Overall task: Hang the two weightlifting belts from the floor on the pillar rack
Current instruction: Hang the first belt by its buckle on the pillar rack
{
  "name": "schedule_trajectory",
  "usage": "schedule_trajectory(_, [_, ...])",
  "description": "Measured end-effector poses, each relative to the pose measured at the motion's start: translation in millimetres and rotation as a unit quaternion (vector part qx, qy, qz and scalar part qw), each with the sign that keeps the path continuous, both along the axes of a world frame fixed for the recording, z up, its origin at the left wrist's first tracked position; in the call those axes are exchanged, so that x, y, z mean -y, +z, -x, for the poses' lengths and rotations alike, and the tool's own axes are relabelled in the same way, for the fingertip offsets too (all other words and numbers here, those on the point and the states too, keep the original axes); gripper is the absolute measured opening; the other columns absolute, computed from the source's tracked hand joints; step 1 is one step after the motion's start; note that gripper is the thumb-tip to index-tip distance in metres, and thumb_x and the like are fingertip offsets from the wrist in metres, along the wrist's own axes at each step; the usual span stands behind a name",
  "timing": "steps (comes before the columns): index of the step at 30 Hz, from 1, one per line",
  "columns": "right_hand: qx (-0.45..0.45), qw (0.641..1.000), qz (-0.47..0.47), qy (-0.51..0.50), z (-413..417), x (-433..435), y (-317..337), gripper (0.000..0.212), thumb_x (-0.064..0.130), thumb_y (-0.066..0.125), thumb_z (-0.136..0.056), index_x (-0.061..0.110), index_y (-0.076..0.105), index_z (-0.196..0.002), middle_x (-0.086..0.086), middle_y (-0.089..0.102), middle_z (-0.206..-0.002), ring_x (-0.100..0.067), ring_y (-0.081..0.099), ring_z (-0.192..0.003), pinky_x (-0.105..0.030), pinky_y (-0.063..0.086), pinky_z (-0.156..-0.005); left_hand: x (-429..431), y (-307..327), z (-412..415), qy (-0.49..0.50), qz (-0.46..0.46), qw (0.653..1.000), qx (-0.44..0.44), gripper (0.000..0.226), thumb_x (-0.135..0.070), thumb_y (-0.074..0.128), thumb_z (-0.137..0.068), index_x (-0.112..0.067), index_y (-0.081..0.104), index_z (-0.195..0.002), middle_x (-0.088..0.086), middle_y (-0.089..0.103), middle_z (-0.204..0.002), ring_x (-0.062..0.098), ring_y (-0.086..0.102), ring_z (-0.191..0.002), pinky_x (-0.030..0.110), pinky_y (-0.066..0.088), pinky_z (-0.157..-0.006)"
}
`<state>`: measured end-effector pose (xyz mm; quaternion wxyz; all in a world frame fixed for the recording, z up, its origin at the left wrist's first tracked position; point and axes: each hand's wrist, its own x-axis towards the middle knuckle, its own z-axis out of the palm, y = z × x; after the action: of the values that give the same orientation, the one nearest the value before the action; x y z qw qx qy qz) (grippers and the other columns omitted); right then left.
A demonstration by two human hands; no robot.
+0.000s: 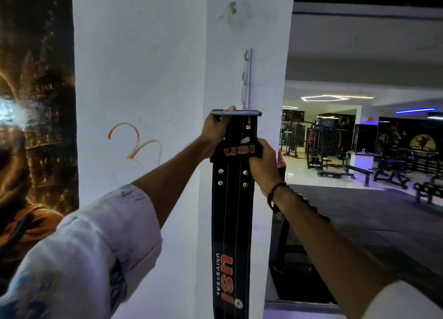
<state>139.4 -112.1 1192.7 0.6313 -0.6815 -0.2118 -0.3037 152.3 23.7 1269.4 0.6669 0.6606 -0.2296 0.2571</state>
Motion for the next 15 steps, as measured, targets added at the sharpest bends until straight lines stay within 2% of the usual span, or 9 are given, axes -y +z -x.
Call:
schedule_trajectory(2, [-0.075, 0.992, 0.098, 0.024, 14, 6, -41, 0.053, 0.027, 0.069, -0.089, 0.021, 0.046, -0.137, 0.014, 0.051, -0.127, -0.011, 0.052, -0.113, -0.039, 0.05, -0.095, -1, 0, -1, 0.018, 0.011, 1.0, 0.007, 0.028, -0.041, 0.06, -0.099, -0.015, 0.065, -0.088, 0.003, 0.064, -0.083, 0.014, 0.062, -0.072, 0.029, 0.051, -0.066])
schedule_trajectory(3, [-0.131, 0.976, 0.168, 0.052, 20, 12, -70, 0.067, 0.028, 0.071, -0.088, 0.019, 0.038, -0.145, 0.013, 0.043, -0.135, -0.008, 0.046, -0.118, -0.039, 0.048, -0.102, -4, 1, -3, 0.025, 0.012, 1.0, 0.01, 0.029, -0.04, 0.06, -0.099, -0.014, 0.064, -0.09, 0.004, 0.064, -0.084, 0.014, 0.062, -0.072, 0.029, 0.052, -0.066])
schedule_trajectory(4, [-0.173, 0.955, 0.225, 0.09, 28, 19, -96, 0.062, 0.023, 0.071, -0.088, 0.018, 0.041, -0.142, 0.011, 0.047, -0.133, -0.007, 0.051, -0.114, -0.042, 0.051, -0.1, -8, 3, -4, 0.022, 0.014, 1.0, 0.012, 0.031, -0.041, 0.059, -0.099, -0.011, 0.065, -0.094, 0.006, 0.063, -0.086, 0.016, 0.062, -0.075, 0.031, 0.051, -0.069])
schedule_trajectory(5, [-0.197, 0.94, 0.251, 0.118, 32, 26, -115, 0.046, 0.015, 0.069, -0.089, 0.018, 0.051, -0.131, 0.006, 0.059, -0.125, -0.008, 0.06, -0.1, -0.044, 0.056, -0.091, -12, 5, -4, 0.019, 0.011, 1.0, 0.013, 0.032, -0.042, 0.059, -0.099, -0.01, 0.065, -0.095, 0.008, 0.062, -0.088, 0.019, 0.06, -0.078, 0.034, 0.049, -0.071])
schedule_trajectory(6, [-0.196, 0.944, 0.235, 0.126, 35, 29, -119, 0.032, 0.008, 0.065, -0.089, 0.02, 0.058, -0.118, 0.002, 0.066, -0.111, -0.008, 0.064, -0.085, -0.041, 0.057, -0.081, -16, 7, -4, 0.009, 0.009, 1.0, 0.012, 0.032, -0.042, 0.059, -0.099, -0.011, 0.064, -0.094, 0.01, 0.059, -0.089, 0.021, 0.058, -0.08, 0.035, 0.047, -0.072])
schedule_trajectory(8, [-0.162, 0.976, 0.11, 0.097, 29, 31, -95, 0.017, 0.019, 0.06, -0.09, 0.023, 0.062, -0.107, 0.0, 0.066, -0.099, -0.009, 0.063, -0.075, -0.034, 0.056, -0.072, -15, 6, -4, -0.007, 0.0, 1.0, -0.003, 0.03, -0.043, 0.058, -0.099, -0.014, 0.064, -0.093, 0.01, 0.059, -0.087, 0.022, 0.057, -0.081, 0.036, 0.046, -0.073])
schedule_trajectory(10, [-0.11, 0.991, 0.023, 0.073, 21, 29, -45, 0.029, 0.035, 0.055, -0.084, 0.024, 0.062, -0.11, 0.003, 0.065, -0.095, -0.009, 0.063, -0.08, -0.035, 0.054, -0.073, -8, 1, -7, -0.011, -0.009, 1.0, -0.022, 0.031, -0.045, 0.06, -0.097, -0.014, 0.066, -0.095, 0.008, 0.062, -0.087, 0.021, 0.06, -0.08, 0.036, 0.048, -0.074])
schedule_trajectory(13, [-0.05, 0.997, 0.034, 0.051, 19, 26, 6, 0.034, 0.023, 0.052, -0.081, 0.023, 0.063, -0.114, 0.005, 0.064, -0.081, -0.012, 0.061, -0.078, -0.035, 0.049, -0.068, -4, -7, -8, 0.011, -0.035, 0.999, -0.005, 0.031, -0.047, 0.061, -0.095, -0.017, 0.067, -0.088, 0.005, 0.062, -0.084, 0.017, 0.059, -0.078, 0.034, 0.047, -0.073])
schedule_trajectory(15, [-0.076, 0.993, 0.051, 0.076, 16, 29, 14, 0.035, 0.022, 0.051, -0.083, 0.02, 0.066, -0.115, -0.001, 0.064, -0.083, -0.017, 0.062, -0.079, -0.035, 0.047, -0.068, -12, -8, -5, 0.017, -0.037, 0.999, 0.0, 0.029, -0.042, 0.059, -0.098, -0.017, 0.068, -0.089, 0.004, 0.062, -0.084, 0.015, 0.059, -0.076, 0.03, 0.047, -0.07])
